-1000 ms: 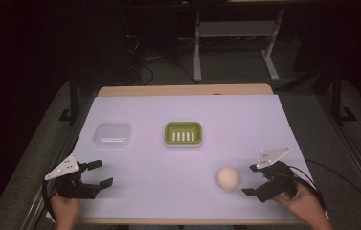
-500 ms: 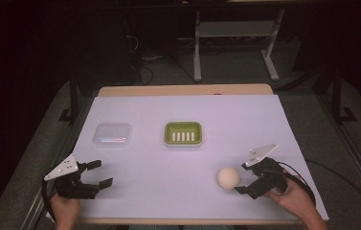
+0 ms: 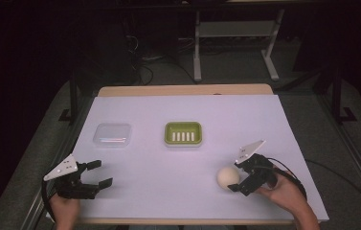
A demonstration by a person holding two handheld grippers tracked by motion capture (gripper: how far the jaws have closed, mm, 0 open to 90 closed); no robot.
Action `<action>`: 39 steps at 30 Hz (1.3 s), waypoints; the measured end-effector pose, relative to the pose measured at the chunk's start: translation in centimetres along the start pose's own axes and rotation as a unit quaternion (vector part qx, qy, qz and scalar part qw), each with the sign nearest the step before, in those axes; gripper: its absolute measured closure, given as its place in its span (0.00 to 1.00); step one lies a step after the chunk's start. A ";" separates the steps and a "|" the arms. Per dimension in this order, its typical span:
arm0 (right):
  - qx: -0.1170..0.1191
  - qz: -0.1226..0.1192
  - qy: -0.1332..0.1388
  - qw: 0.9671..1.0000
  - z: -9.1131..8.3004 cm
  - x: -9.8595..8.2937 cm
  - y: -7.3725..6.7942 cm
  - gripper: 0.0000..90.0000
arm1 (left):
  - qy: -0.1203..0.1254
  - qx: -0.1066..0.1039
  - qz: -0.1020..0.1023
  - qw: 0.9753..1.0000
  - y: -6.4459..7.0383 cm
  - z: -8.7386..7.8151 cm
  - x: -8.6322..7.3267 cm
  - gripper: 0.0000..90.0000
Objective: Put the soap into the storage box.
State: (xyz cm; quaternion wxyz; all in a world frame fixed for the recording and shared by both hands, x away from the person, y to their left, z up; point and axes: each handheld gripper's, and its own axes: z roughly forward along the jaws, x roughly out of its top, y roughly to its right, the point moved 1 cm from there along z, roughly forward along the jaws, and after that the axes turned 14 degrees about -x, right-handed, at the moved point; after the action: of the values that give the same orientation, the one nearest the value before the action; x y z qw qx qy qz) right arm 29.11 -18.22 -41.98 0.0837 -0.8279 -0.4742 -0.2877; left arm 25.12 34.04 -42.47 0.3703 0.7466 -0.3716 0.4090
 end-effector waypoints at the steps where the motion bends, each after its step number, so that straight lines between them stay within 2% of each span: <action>1: 0.001 0.002 0.000 1.000 0.1 0.1 0.0 0.15 | 0.001 0.000 -0.001 1.000 0.0 0.0 0.0 0.15; 9: 0.006 -0.017 -0.008 1.000 0.9 0.6 -0.2 0.15 | -0.003 0.000 0.003 1.000 0.0 0.1 0.0 0.15; 16: 0.009 -0.018 -0.014 1.000 1.4 0.7 -0.4 0.15 | -0.003 0.000 0.003 1.000 0.1 0.1 0.0 0.15; 17: 0.010 -0.012 -0.019 1.000 1.4 0.7 -0.5 0.15 | -0.003 0.000 0.003 1.000 0.1 0.2 0.0 0.15; 19: 0.008 -0.023 -0.015 1.000 1.6 0.7 -0.4 0.15 | -0.003 -0.001 0.002 1.000 0.1 0.2 0.1 0.15; 22: 0.008 -0.019 -0.020 1.000 1.6 0.8 -0.5 0.15 | -0.005 -0.002 0.003 1.000 0.1 0.2 0.1 0.15; 29: 0.003 -0.031 -0.035 0.999 2.3 1.0 -0.7 0.15 | -0.004 -0.002 0.002 1.000 0.1 0.2 0.1 0.15; 39: -0.002 -0.033 -0.036 0.999 2.6 1.0 -0.7 0.16 | -0.003 -0.002 0.002 1.000 0.0 0.2 0.1 0.15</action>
State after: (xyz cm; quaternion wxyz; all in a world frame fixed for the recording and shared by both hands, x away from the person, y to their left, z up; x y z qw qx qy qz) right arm 29.96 -16.03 -43.59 0.0549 -0.8218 -0.5034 -0.2611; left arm 25.16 33.85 -42.48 0.3699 0.7465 -0.3749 0.4067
